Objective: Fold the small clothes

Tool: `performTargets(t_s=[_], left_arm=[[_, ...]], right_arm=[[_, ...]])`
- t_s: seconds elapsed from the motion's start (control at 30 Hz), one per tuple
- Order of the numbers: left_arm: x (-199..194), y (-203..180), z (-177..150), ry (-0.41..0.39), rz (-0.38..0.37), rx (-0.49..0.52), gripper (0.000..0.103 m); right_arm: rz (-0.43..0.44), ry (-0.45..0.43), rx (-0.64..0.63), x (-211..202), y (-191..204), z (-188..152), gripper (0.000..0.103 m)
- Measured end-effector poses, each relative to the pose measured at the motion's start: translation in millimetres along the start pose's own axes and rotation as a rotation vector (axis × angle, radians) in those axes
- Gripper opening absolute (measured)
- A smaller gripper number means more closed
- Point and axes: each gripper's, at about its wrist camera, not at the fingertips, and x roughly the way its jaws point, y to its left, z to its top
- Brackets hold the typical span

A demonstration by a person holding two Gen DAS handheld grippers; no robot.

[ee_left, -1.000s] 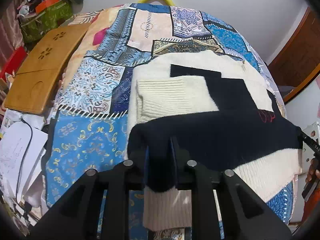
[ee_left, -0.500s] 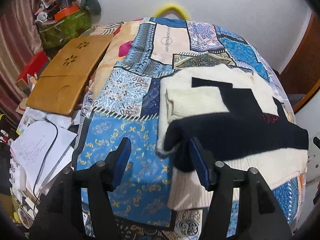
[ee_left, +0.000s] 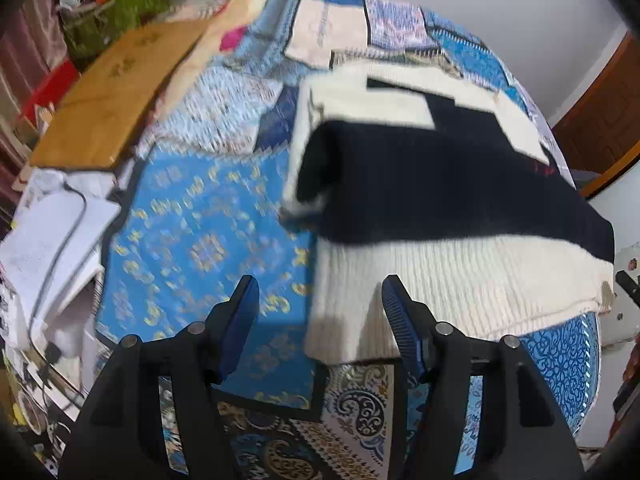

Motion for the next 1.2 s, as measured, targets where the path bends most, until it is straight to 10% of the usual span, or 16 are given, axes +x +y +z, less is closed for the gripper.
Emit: performTargets(t_s=[0.27,0.47,0.73,1.2], left_arm=[[12,-8,2,0.022,-0.044,-0.007,0.062],[11,-17,-2,0.022,-0.081,0.015,0.042],[1,-29,2,0.032,-0.149,0.034,0.014],[-67,-57,63,-0.142,-0.238,0.082,0.009]], right_arm=[[0.031,0.068,0.009,17,9,-23,0.054],[0.068,0.06,0.011,20,12,-24,0.054],[0.106,0.072,-0.037,21,27,-18,0.014],[0.103,-0.121,-0.144,-11,49,50,0.009]])
